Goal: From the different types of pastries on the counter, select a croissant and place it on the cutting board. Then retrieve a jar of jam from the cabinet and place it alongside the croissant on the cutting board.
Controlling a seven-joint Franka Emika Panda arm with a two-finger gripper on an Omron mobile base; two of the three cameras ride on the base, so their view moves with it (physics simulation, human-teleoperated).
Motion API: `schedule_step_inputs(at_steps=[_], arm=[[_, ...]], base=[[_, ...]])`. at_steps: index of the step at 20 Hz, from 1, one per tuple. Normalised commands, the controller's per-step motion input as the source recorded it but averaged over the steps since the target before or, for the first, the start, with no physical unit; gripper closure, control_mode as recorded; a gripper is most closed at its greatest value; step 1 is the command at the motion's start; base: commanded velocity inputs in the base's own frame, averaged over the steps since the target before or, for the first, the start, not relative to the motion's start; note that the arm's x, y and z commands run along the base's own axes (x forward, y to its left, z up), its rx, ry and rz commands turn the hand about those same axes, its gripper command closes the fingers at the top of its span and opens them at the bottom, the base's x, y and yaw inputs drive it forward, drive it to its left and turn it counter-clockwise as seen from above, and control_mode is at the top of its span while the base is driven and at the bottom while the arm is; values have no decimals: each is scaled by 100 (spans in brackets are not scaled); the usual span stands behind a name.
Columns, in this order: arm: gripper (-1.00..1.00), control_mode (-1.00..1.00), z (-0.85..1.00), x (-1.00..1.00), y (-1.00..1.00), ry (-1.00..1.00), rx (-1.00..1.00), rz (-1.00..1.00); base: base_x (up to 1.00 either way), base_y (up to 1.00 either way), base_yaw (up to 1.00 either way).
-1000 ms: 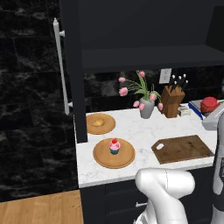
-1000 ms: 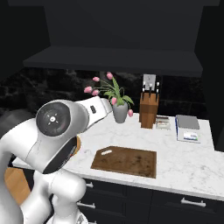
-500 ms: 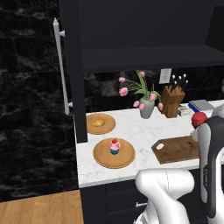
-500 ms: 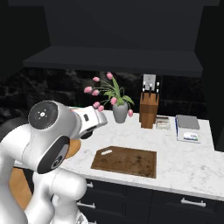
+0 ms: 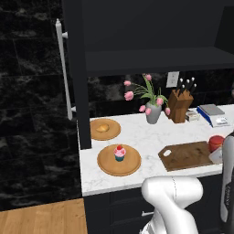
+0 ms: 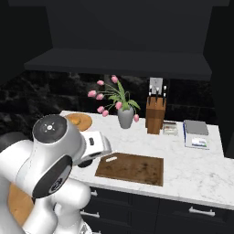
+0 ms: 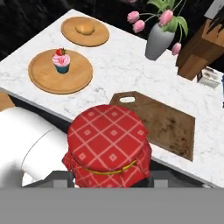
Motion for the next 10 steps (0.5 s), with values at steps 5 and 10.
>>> schedule_step_inputs(at_steps=[5, 10], arm=[[100, -100, -8, 0, 57, -3, 2, -15], [100, -100, -16, 46, -44, 4, 6, 1]], base=[[0, 0, 0], [0, 0, 0]])
